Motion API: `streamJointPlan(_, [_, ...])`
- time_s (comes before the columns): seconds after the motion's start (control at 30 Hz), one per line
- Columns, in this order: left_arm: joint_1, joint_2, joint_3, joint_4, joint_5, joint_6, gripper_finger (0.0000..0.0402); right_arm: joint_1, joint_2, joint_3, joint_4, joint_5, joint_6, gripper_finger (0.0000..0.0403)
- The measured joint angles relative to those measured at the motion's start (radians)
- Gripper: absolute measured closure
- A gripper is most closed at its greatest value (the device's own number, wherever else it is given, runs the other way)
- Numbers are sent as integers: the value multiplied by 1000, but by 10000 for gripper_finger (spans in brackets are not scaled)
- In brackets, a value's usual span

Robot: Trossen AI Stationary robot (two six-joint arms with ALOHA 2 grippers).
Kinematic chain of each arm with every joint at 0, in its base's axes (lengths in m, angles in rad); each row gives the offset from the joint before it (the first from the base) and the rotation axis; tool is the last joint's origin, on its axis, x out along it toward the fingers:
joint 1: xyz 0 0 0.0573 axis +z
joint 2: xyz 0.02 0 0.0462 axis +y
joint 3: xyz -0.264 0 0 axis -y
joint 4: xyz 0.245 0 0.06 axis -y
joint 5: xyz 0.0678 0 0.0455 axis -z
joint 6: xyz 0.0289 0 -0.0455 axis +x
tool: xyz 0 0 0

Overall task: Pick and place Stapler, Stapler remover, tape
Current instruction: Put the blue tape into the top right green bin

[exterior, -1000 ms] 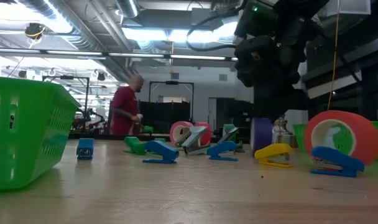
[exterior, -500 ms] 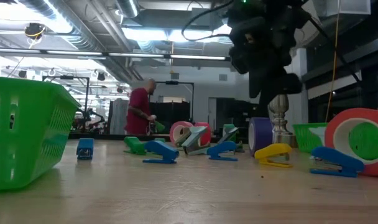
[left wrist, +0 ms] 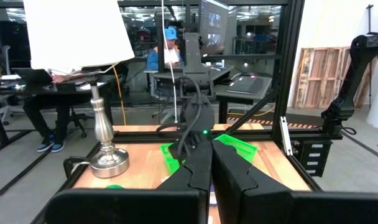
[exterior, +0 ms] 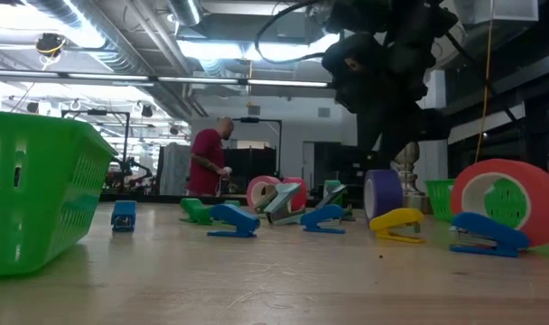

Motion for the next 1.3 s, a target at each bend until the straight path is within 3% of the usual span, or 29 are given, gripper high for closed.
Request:
streamJointPlan(0.23, [0,0,0,0,0,0,394,-4,-11,1,10,-14,10,246])
streamJointPlan(0.47, [0,0,0,0,0,0,395,43,-10,1,14,29,145,238])
streamJointPlan(0.83, [0,0,0,0,0,0,395,112,-2,1,12,47,355,132])
streamJointPlan(0.97, [0,0,0,0,0,0,394,113,49,1,22,39,375,112])
streamJointPlan(1.17, [0,0,0,0,0,0,395,106,118,1,33,19,345,115])
streamJointPlan(1.3, [0,0,0,0,0,0,394,96,121,1,32,25,312,144])
